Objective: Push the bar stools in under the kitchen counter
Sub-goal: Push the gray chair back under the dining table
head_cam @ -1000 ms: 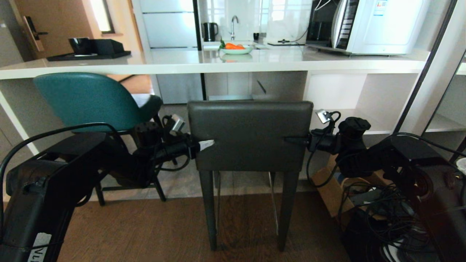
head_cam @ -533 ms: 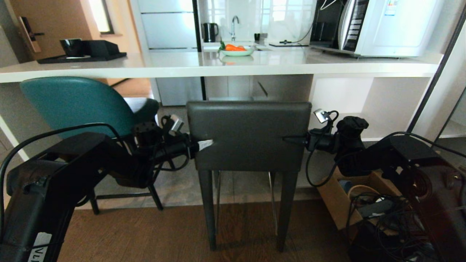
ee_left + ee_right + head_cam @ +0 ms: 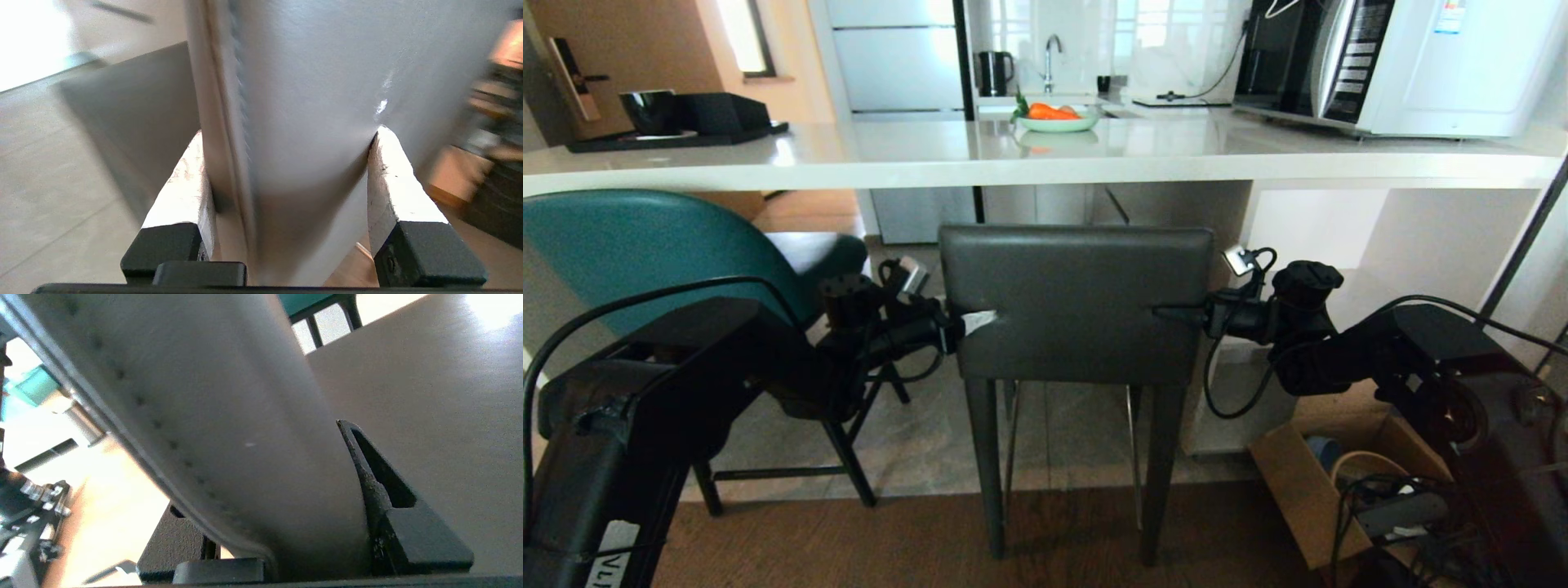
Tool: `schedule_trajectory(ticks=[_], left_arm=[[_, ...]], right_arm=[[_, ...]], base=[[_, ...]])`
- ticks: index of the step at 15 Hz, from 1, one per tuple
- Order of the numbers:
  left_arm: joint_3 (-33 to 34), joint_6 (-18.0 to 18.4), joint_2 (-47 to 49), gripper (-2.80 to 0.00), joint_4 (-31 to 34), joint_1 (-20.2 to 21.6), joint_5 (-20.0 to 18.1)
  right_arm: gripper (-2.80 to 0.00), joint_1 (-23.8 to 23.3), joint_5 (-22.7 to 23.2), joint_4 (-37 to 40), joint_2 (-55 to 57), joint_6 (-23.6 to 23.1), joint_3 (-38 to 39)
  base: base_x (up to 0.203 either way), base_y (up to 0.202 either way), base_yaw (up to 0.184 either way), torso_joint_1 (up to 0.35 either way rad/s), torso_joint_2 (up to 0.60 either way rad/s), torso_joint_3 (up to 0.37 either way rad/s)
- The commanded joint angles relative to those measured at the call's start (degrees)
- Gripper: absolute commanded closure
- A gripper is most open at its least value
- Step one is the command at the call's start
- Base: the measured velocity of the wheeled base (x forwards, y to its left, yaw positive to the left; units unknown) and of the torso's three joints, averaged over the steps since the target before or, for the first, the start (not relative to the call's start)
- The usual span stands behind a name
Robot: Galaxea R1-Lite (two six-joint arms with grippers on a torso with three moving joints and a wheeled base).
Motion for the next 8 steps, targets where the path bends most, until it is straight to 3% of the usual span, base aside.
schedule_trajectory(ticks=[1, 6, 8], left_arm=[[0.02, 0.10, 0.09, 0.00, -0.39, -0.11, -1.16], [-0.33, 0.11, 0.44, 0.00, -0.57, -0.21, -1.23], [-0.09, 0.04, 0.20, 0.00, -0.72, -0.21, -1.28]], right_arm=[[0.00, 0.28, 0.49, -0.58, 0.01, -0.16, -0.13], [0.00, 0.28, 0.56, -0.60, -0.08, -0.16, -0.11], [0.00, 0.37, 0.56, -0.93, -0.39, -0.16, 0.46]], base=[[0.192, 0.000, 0.002, 0.007, 0.01, -0.002], [0.186, 0.000, 0.001, 0.001, 0.00, 0.002], [0.045, 0.000, 0.002, 0.004, 0.00, -0.001]])
